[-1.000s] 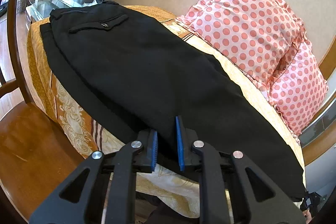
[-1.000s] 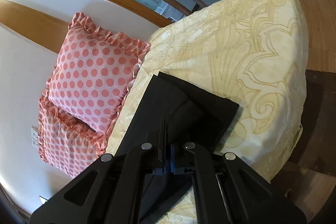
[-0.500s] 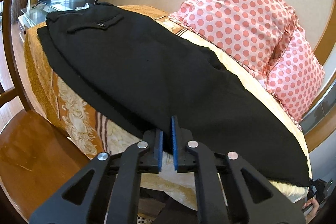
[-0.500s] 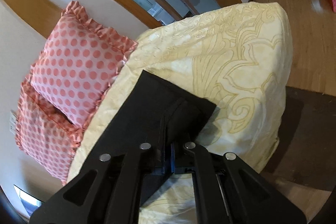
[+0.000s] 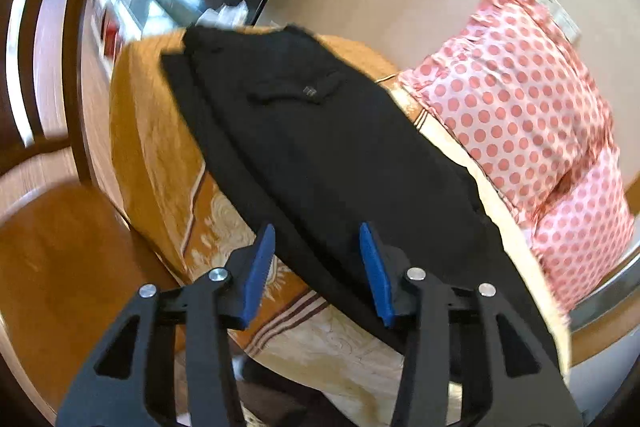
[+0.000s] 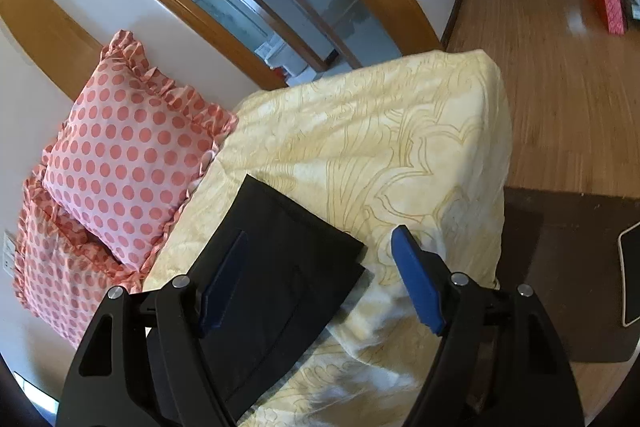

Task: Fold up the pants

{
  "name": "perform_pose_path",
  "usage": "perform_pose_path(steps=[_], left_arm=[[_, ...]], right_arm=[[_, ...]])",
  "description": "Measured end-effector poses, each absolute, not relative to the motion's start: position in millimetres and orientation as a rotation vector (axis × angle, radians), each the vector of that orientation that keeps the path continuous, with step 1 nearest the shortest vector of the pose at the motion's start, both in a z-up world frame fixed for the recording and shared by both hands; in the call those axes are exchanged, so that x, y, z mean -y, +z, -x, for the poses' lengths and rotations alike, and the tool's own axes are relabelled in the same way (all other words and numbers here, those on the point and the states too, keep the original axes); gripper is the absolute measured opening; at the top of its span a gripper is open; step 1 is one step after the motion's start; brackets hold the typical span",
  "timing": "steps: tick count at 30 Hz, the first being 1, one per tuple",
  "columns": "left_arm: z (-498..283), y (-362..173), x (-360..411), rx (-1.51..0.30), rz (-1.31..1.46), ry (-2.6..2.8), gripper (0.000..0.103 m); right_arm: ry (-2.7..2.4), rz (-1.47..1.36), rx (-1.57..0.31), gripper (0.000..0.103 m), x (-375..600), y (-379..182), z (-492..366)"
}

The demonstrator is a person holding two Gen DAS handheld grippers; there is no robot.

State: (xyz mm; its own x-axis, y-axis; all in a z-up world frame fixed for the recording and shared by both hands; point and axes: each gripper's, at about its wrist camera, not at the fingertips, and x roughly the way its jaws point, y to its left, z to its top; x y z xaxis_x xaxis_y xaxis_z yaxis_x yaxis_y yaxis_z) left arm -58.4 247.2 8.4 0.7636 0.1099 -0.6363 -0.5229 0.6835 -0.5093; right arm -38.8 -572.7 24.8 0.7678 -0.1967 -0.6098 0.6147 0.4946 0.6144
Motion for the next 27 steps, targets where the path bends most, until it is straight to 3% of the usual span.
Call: perform_pose_path(steps=[8,13,16,18,22,24,25,27], left_arm=[[62,4,-245,-0.589,0.843,0.297,0.028],[52,-6,-246,-0.612,0.988,0.157,0.025],[48,-12,-248,-0.612,1.017,0.179,0.006],[53,-11,-246,-0.593,1.012,0.200,0.004],[57,-5,-232,-0.611,0.883,0.249,0.005],[60,-4,-232,-0.607,0.858,0.258,0.011],[62,-1,-232,-0.598,0.847,0.278,0.014],[69,12,-230,-0.554,0.751,0.393,0.034]], right_arm=[[-0.495,-0.928,-0.500,0.076,568,28,31],[-0.495,-0.940,-0.505,0.076,568,24,31],[-0.480,-0.938,-0.507,0.076,566,25,31],[-0.475,-0.926,-0.508,0.076,564,27,31],[-0.476,-0.934,-0.510,0.077,565,28,32],[-0.481,-0.960,-0.525,0.077,567,24,32],[-0.478,-0.969,-0.521,0.077,567,23,32],[-0.487,-0.975,-0.516,0.077,566,24,34]])
